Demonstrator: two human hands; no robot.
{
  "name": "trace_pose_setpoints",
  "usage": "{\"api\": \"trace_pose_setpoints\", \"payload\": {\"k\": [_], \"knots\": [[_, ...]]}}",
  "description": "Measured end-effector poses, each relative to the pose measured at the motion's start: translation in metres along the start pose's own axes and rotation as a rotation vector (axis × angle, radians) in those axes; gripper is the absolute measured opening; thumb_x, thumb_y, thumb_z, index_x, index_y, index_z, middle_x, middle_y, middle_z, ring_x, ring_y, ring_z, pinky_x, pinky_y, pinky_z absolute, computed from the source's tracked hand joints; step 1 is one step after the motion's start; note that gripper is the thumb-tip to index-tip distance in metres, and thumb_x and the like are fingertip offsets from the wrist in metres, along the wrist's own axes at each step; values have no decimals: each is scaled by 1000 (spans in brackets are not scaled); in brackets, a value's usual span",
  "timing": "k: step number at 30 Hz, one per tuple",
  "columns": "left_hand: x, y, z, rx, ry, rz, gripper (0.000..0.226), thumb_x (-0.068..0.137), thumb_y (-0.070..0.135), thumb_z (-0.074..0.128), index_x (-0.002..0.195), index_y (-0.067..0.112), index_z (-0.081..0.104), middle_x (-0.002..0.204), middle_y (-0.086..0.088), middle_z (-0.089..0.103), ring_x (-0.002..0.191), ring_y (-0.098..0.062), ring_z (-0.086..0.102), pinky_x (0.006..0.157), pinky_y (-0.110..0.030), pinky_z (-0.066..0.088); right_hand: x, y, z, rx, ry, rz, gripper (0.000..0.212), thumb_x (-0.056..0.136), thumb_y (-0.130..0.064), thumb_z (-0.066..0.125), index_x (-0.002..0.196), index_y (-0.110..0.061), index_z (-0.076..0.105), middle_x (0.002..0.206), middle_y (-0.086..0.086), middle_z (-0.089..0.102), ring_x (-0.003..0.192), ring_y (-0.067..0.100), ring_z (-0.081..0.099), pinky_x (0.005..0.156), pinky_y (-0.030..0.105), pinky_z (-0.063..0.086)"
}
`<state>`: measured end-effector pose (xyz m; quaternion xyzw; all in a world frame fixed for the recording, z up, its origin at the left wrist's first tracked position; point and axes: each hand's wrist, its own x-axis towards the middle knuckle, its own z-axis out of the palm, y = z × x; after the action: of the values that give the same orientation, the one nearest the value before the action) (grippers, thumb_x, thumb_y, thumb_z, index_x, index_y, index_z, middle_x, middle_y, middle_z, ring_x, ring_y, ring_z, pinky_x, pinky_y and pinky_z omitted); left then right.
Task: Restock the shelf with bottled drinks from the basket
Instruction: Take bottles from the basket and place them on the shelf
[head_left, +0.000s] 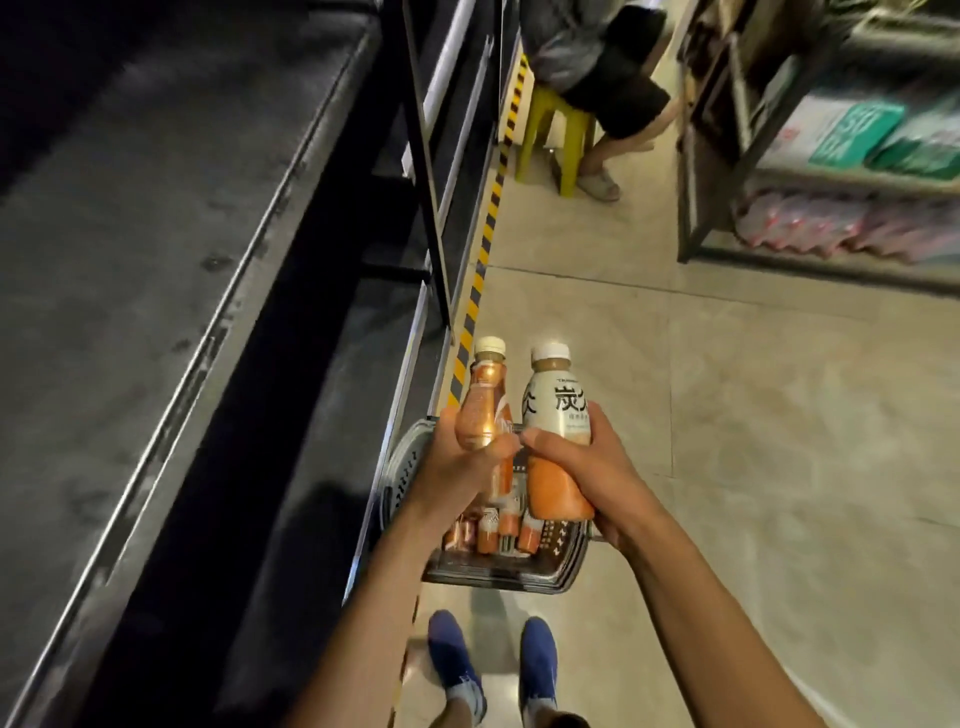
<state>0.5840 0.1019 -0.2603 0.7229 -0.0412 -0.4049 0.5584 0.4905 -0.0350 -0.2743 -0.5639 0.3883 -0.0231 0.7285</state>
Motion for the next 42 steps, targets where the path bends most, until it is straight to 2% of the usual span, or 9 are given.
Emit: {"api": "trace_pose_setpoints", "payload": {"k": [2,6,12,17,23,30,35,38,42], "knots": [[-29,21,-12,-2,60,98,32,85,24,74,112,23,56,106,-9,69,94,-24,70,75,-32,58,-27,-26,10,19,-14,-67,52,78,-17,83,120,-25,53,105,4,72,87,18,74,73,37,61],[-87,41,-38,-92,113,221,34,81,29,77,110,27,60,105,-18,68,94,-36,70,83,-51,59,-73,-60,26,48,-87,-191,58,70,-20,84,121,-23,56,100,3,74,83,16,72,71,34,58],[-173,47,-57,-257,347,347,31,87,21,74,114,23,58,103,-22,67,85,-31,72,72,-38,58,-113,-98,59,-52,-351,-334,67,60,-27,83,122,-25,57,97,1,73,77,13,70,64,29,56],[-263,35,-79,-381,632,439,39,82,20,76,115,20,55,102,-21,67,76,-28,71,67,-35,57,-157,-111,108,-135,-627,-397,68,53,-39,82,117,-34,58,96,-1,71,82,20,69,69,39,58],[-397,13,-78,-419,966,569,43,76,23,71,116,16,54,99,-20,67,73,-29,69,68,-41,60,-251,-104,168,-162,-995,-435,63,53,-35,81,113,-37,61,88,-7,71,75,10,67,61,24,54],[-546,-42,-61,-431,1316,683,43,75,24,74,114,24,56,93,-22,65,73,-30,68,67,-31,55,-393,-71,220,-183,-1353,-466,54,66,-21,76,117,-35,62,104,4,73,86,19,70,65,31,58],[-647,-95,-44,-432,1528,634,46,69,29,77,111,35,58,88,1,72,76,-13,70,67,-22,55,-491,-22,244,-137,-1546,-409,63,64,-17,75,124,-29,61,110,10,73,89,21,72,62,30,59],[-704,-131,-39,-438,1646,606,45,60,42,78,101,53,62,98,-6,71,88,-23,71,76,-32,59,-549,15,254,-133,-1623,-377,63,64,-15,75,124,-27,61,107,9,73,85,19,70,60,30,59],[-768,-180,-42,-464,1726,609,47,61,41,80,104,50,63,99,-14,70,94,-44,68,85,-56,57,-616,63,264,-140,-1669,-342,65,57,-19,83,118,-28,63,98,4,74,79,18,69,59,30,58]]}}
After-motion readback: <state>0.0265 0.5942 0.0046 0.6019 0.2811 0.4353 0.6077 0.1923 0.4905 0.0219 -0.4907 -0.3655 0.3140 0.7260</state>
